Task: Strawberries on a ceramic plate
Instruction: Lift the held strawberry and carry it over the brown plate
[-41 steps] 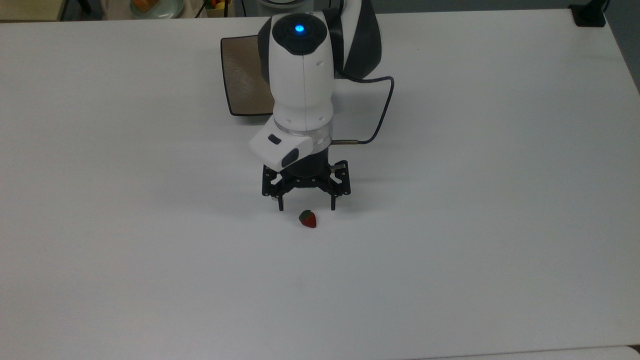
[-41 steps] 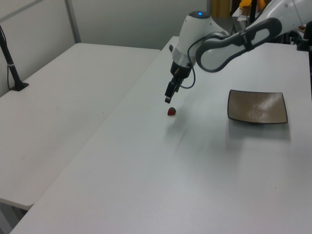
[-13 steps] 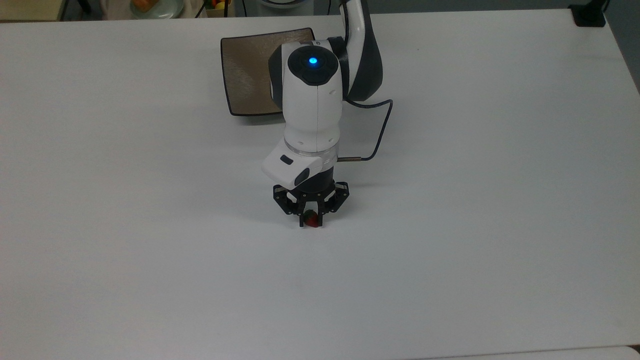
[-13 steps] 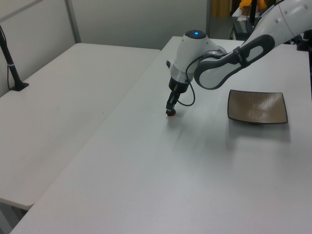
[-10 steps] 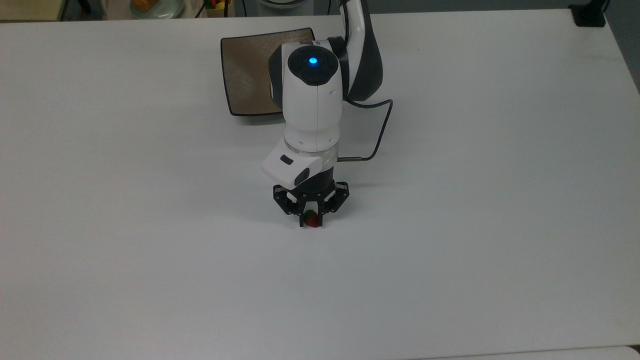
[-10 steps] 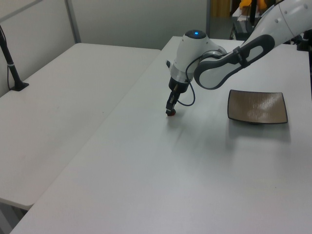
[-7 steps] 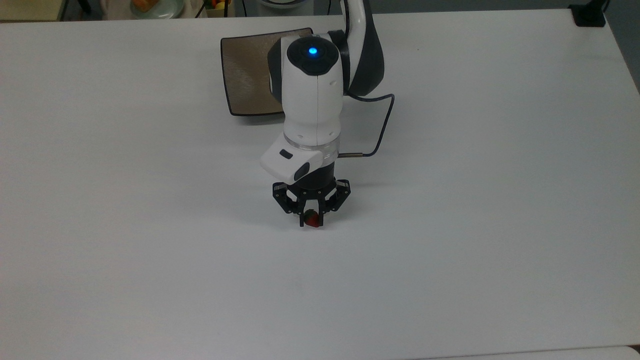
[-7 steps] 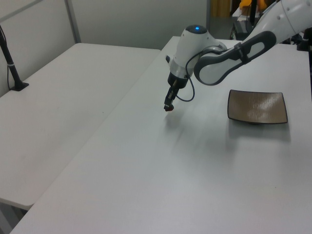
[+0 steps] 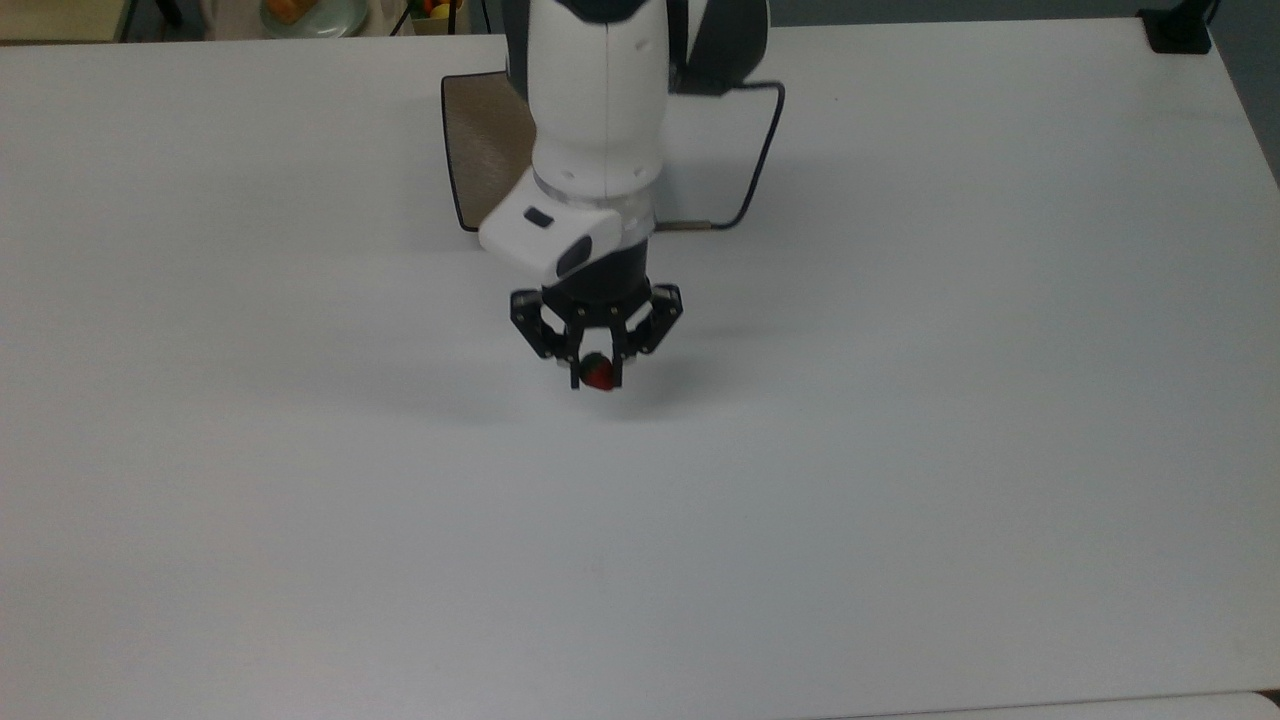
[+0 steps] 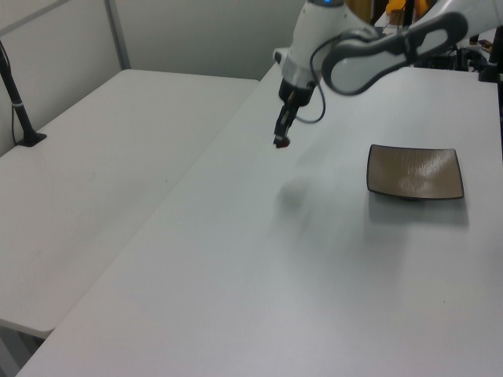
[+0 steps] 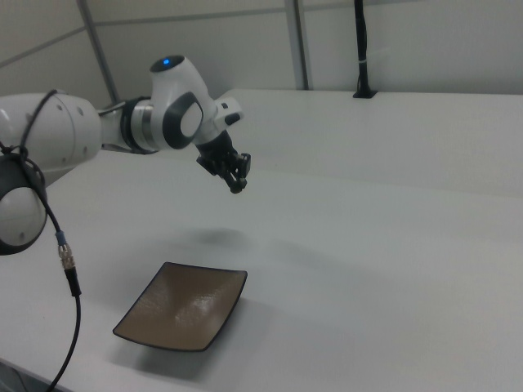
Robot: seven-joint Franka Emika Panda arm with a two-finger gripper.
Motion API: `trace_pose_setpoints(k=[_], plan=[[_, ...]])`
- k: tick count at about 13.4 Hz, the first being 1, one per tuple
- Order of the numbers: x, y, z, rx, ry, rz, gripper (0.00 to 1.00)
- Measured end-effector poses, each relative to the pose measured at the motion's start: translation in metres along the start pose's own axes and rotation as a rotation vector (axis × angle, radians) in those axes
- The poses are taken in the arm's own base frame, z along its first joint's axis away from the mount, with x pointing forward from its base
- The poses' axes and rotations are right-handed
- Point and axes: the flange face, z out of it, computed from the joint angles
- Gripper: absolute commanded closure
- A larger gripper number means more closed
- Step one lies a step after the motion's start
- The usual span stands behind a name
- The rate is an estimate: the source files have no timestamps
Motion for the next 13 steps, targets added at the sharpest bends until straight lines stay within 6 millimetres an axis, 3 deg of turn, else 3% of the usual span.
trace_pose_setpoints(k=[4,9,11,13], plan=[[-0.012,0.015,-0.06,-0.004,-0.094,0.003,0.95],[-0.049,0.047,-0.126,0.103,-0.278,-0.12,0.95],[-0.064,0.051,-0.143,0.122,-0.349,-0.16,0.95],[-0.076,0.05,-0.147,0.137,-0.399,-0.191,0.95]])
